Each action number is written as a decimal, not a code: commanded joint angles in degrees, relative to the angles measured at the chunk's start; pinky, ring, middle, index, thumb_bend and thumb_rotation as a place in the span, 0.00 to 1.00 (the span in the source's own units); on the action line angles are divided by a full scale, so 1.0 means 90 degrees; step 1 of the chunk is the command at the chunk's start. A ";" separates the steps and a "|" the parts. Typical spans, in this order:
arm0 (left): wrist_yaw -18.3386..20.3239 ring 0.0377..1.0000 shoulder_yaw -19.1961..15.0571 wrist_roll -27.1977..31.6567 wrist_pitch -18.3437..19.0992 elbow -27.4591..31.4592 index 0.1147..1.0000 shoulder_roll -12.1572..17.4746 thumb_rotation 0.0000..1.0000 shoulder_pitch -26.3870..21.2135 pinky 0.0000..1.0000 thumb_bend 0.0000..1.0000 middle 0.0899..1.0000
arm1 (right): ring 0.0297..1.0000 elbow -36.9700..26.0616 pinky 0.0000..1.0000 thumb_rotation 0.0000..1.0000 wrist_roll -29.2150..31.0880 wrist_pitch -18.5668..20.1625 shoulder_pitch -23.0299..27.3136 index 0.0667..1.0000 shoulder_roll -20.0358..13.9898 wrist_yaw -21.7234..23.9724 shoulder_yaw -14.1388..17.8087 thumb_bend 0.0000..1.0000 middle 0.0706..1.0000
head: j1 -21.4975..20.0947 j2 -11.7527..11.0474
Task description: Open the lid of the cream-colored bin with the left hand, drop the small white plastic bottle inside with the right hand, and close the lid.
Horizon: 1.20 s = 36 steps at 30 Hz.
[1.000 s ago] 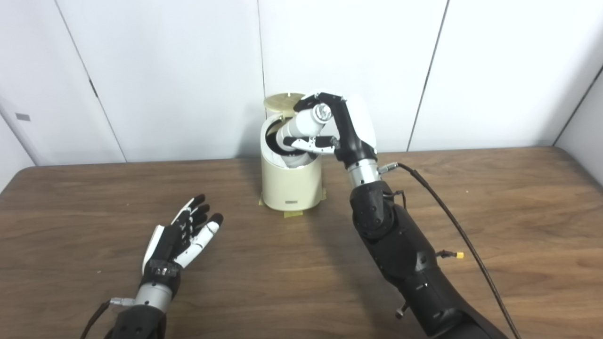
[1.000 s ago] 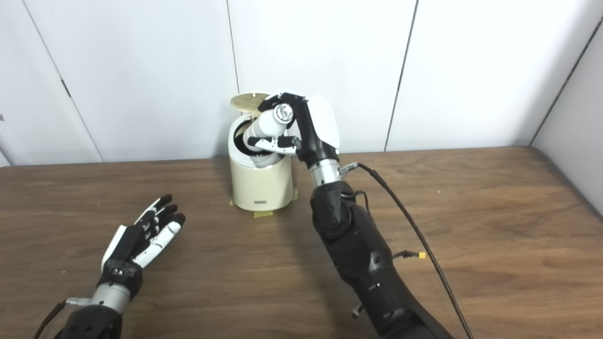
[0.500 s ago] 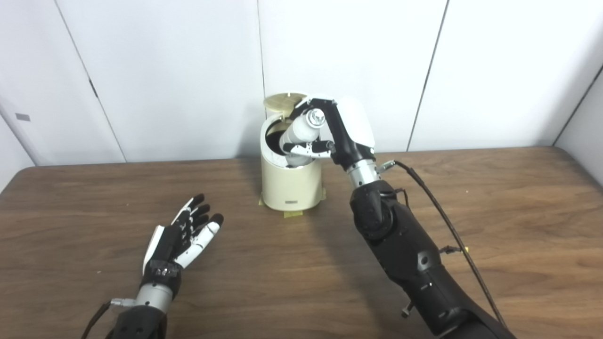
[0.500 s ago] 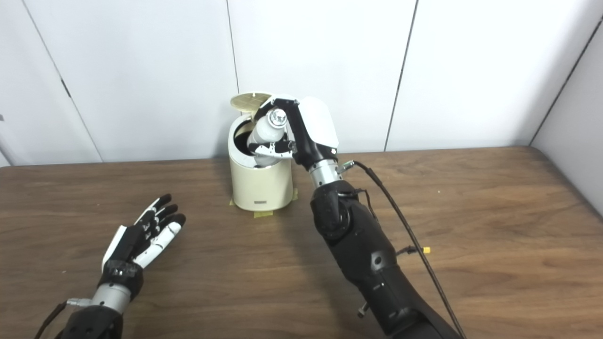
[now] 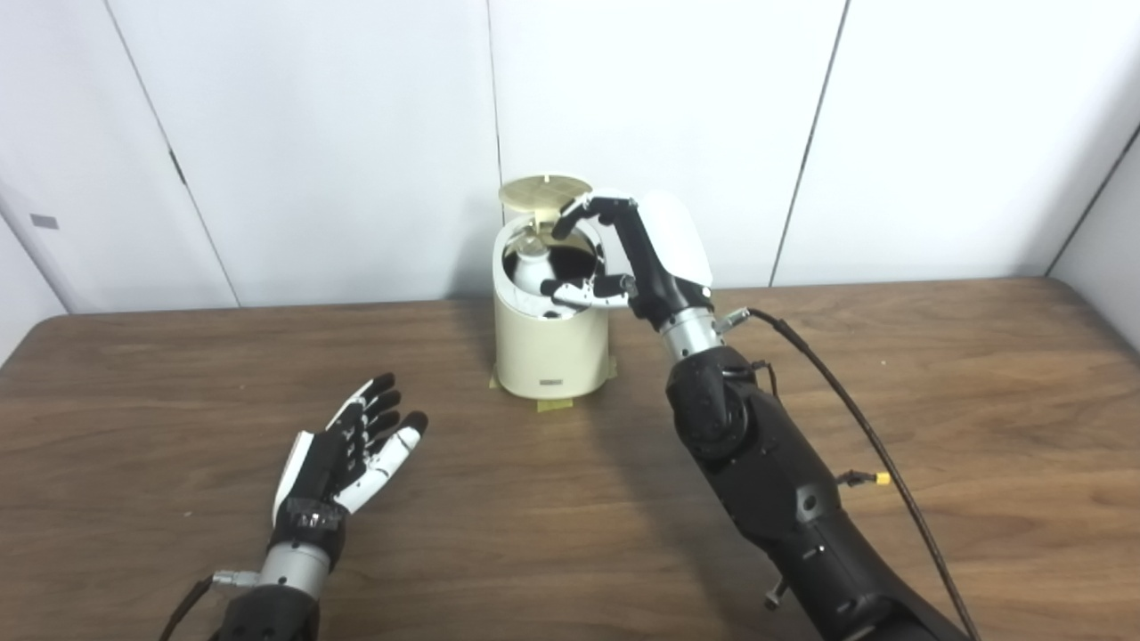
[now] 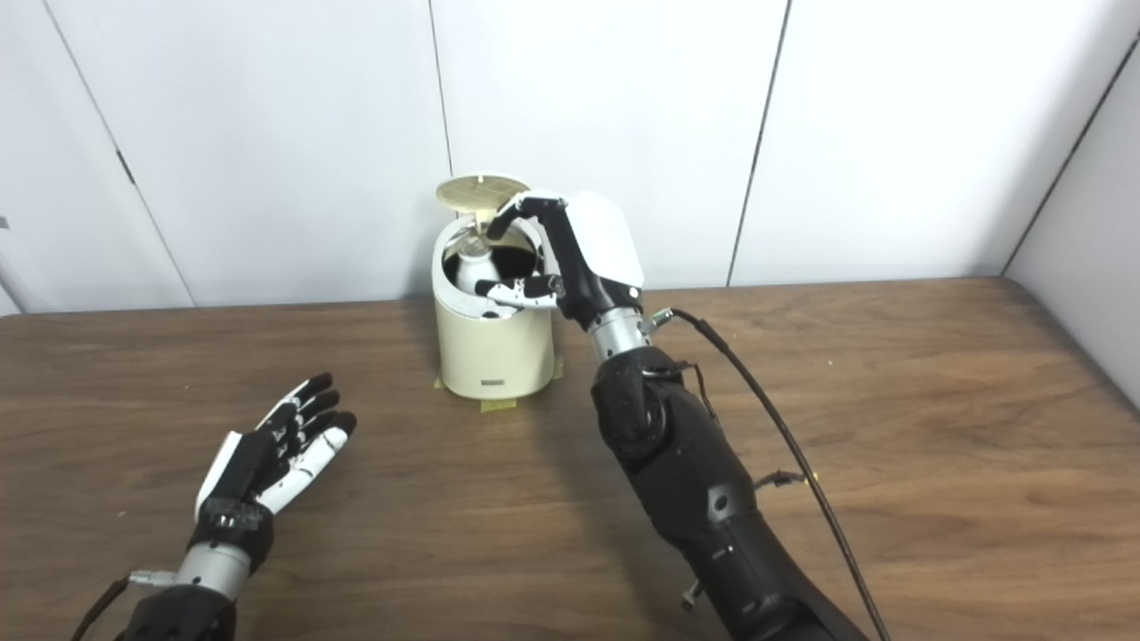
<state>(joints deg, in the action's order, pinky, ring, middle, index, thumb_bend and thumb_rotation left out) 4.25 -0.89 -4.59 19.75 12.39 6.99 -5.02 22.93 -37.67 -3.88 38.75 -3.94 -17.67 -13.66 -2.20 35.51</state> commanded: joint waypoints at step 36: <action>0.0038 0.88 -0.0161 0.0254 -0.0115 -0.0230 0.95 0.0058 0.54 -0.0917 0.91 0.57 0.91 | 0.67 -0.3326 0.57 0.31 0.3008 0.2539 -0.2057 0.63 -0.0547 0.2544 0.1272 0.54 0.70 | 0.0045 0.0035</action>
<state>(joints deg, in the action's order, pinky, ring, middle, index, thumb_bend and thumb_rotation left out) 4.63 -2.36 -2.60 19.35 9.90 6.86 -10.71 -4.28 -13.03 17.97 19.39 -9.02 4.00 -3.30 -1.76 35.77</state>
